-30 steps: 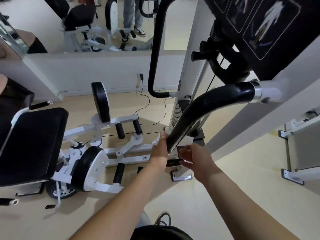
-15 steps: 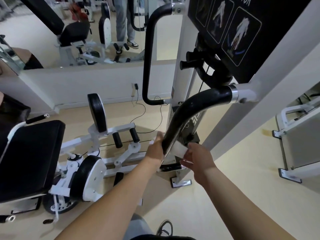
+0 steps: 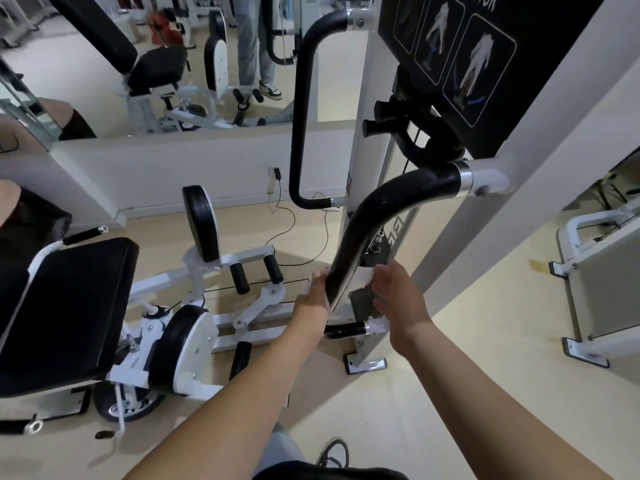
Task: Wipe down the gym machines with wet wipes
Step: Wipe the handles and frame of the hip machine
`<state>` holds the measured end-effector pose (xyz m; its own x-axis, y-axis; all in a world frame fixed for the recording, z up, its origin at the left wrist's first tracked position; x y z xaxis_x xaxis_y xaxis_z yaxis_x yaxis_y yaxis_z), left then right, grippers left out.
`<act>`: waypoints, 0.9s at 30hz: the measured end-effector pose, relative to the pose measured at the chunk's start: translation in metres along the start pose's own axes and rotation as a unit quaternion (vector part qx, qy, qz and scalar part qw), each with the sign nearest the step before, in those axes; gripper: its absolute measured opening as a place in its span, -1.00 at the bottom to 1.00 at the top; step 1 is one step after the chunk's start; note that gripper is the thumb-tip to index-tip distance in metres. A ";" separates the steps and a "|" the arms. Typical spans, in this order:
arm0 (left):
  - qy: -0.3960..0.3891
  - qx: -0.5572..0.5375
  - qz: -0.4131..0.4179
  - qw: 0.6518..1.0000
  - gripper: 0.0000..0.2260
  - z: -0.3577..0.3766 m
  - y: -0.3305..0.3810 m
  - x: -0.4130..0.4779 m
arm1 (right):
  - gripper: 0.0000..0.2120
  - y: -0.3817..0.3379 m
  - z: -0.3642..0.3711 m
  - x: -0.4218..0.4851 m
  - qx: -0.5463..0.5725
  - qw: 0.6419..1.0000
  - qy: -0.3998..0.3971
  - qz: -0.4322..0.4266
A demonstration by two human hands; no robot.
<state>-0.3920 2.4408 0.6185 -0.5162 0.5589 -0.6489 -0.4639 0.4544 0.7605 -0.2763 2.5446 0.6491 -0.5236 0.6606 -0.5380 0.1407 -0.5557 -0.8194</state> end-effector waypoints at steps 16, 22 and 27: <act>-0.180 -0.203 -0.130 0.954 -0.56 0.011 -0.025 -0.054 | -0.34 0.058 -0.016 -0.035 -0.001 0.972 -0.187 0.143; -0.121 -0.127 -0.118 0.977 -0.67 -0.006 -0.024 -0.034 | -0.60 0.065 -0.047 -0.014 0.006 0.995 0.057 0.078; -0.036 -0.113 -0.121 0.985 -0.77 -0.031 -0.022 -0.018 | -0.59 0.033 -0.066 -0.013 0.002 0.978 0.207 -0.012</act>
<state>-0.3949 2.3995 0.6122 -0.3211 0.5050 -0.8011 -0.7204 0.4188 0.5528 -0.2091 2.5513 0.6163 -0.1416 0.8209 -0.5533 0.1280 -0.5391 -0.8325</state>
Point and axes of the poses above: each hand's wrist, its own x-axis towards the middle knuckle, its own z-axis out of the palm, y = z × x, the point moved 6 cm from there along x, towards the middle knuckle, and after that the axes turned 9 degrees about -y, right-handed, at the moved point
